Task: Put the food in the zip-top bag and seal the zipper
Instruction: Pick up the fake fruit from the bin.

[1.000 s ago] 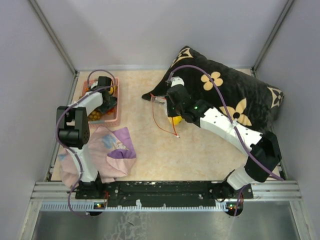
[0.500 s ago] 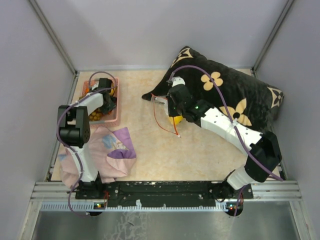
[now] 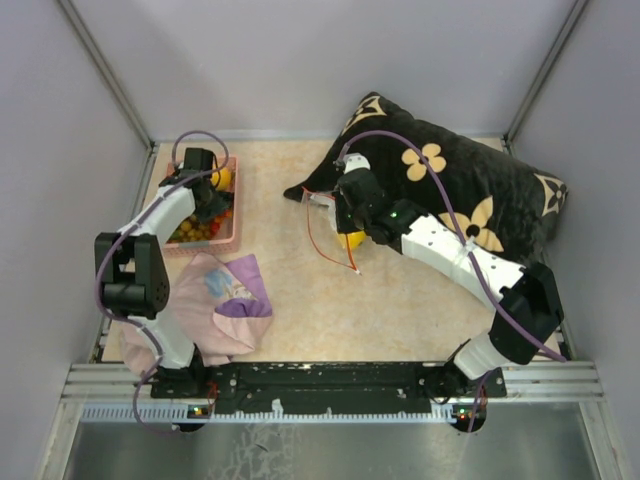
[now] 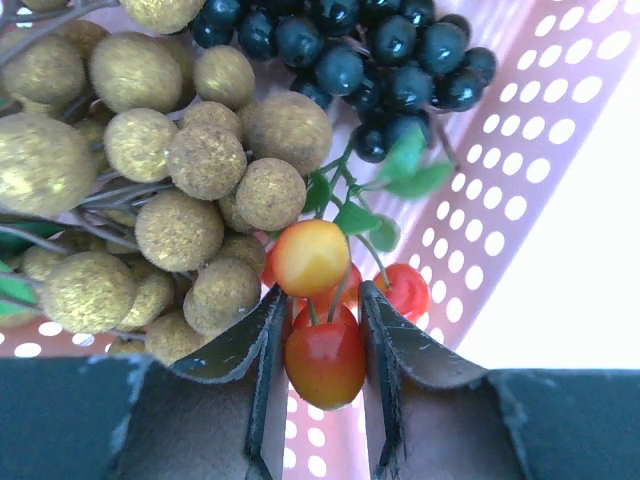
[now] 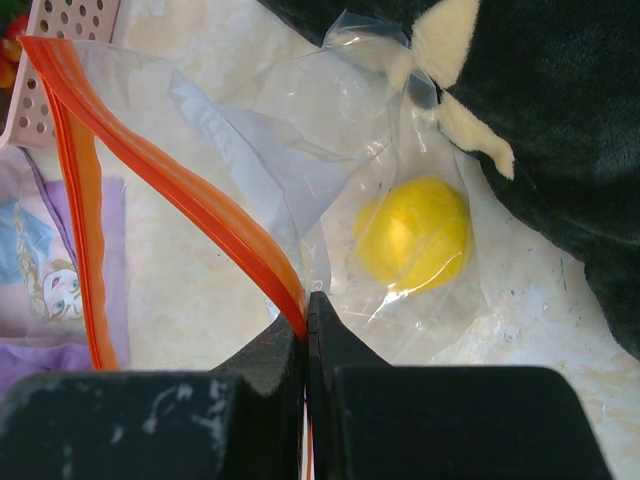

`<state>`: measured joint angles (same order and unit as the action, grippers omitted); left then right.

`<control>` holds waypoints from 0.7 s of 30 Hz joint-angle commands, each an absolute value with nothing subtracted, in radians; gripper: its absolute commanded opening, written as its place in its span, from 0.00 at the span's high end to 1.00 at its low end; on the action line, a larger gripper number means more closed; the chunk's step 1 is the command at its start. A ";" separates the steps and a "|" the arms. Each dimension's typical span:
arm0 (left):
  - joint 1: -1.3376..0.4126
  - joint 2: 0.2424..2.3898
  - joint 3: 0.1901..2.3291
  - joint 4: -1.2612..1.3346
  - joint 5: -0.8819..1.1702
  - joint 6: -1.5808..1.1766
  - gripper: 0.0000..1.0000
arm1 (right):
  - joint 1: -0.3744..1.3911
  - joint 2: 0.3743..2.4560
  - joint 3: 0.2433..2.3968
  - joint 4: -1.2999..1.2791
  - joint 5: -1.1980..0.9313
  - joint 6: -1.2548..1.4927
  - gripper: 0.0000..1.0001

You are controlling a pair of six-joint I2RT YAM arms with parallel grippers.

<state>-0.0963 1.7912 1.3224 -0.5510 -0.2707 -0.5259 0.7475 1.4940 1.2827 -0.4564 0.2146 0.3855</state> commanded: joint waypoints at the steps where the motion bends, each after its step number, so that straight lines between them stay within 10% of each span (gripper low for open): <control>1: -0.101 1.711 1.316 -0.595 -0.213 -0.465 0.84 | 0.736 1.452 1.294 -0.421 0.212 0.378 1.00; 21: -0.100 1.393 1.243 -0.659 -0.080 -0.321 0.89 | 0.736 1.477 1.351 -0.441 0.227 0.385 1.00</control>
